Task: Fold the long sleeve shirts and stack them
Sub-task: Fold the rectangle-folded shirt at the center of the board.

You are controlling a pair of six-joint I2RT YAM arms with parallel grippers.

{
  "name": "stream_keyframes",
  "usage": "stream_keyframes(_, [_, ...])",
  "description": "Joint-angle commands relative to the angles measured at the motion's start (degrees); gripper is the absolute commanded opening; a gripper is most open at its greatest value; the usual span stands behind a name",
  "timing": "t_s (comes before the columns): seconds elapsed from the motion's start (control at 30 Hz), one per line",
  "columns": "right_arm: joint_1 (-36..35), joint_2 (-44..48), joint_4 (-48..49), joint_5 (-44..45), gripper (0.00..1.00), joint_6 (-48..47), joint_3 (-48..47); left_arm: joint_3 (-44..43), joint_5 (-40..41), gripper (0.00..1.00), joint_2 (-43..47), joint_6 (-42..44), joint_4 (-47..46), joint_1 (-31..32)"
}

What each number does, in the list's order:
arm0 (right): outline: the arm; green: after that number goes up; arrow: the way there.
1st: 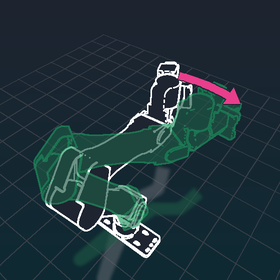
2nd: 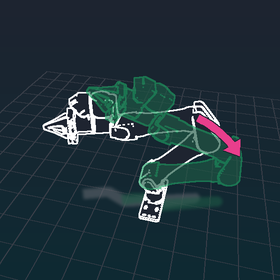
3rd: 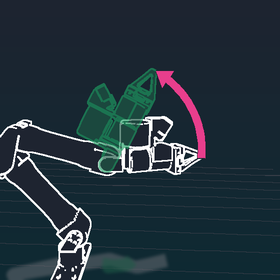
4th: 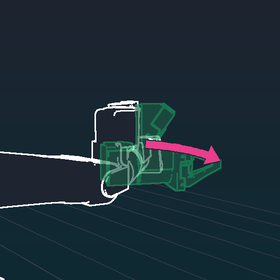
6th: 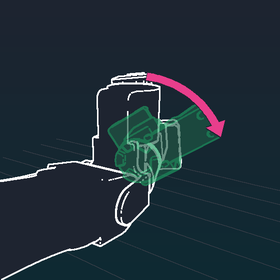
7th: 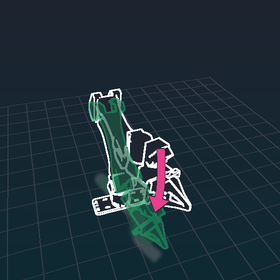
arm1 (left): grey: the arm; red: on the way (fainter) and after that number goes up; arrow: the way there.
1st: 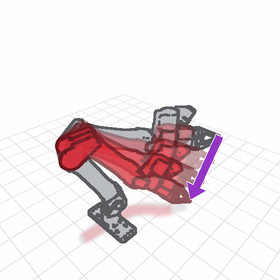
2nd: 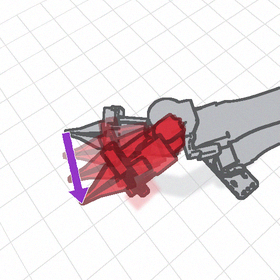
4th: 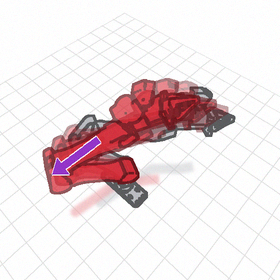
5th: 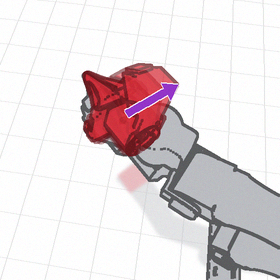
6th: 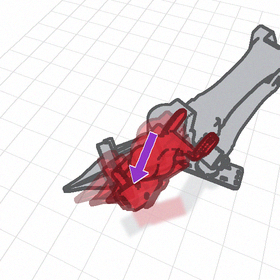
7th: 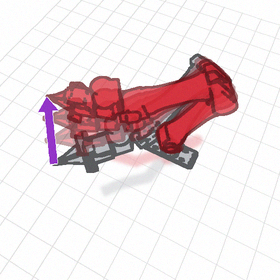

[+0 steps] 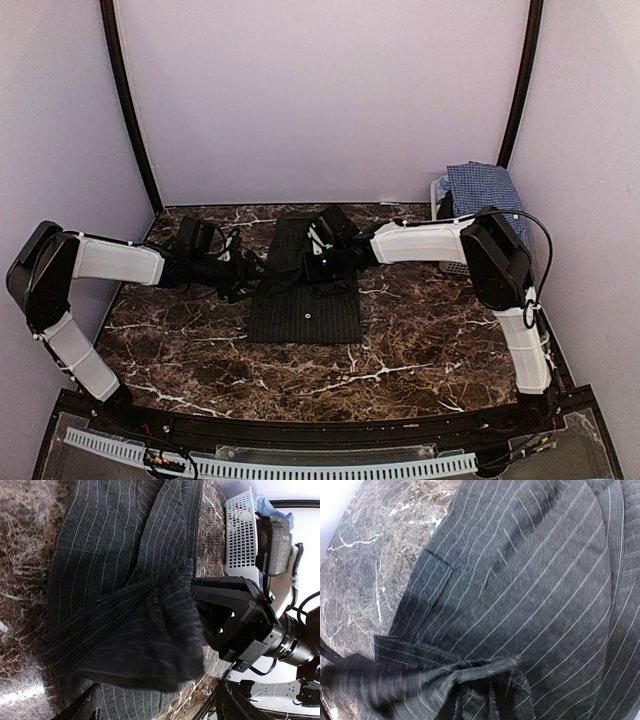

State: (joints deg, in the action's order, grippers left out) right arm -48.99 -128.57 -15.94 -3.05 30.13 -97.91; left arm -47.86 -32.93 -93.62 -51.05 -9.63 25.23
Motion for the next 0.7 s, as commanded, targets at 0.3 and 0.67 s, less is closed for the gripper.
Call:
stream_keyframes(0.3, [2.1, 2.3, -5.9, 2.9, 0.45, -6.7, -10.1, -0.1, 2.7, 0.74, 5.4, 7.3, 4.0, -0.4])
stream_keyframes(0.67, [-0.9, 20.0, -2.6, 2.3, 0.31, -6.4, 10.0, -1.4, 3.1, 0.37, 2.8, 9.8, 5.0, 0.3])
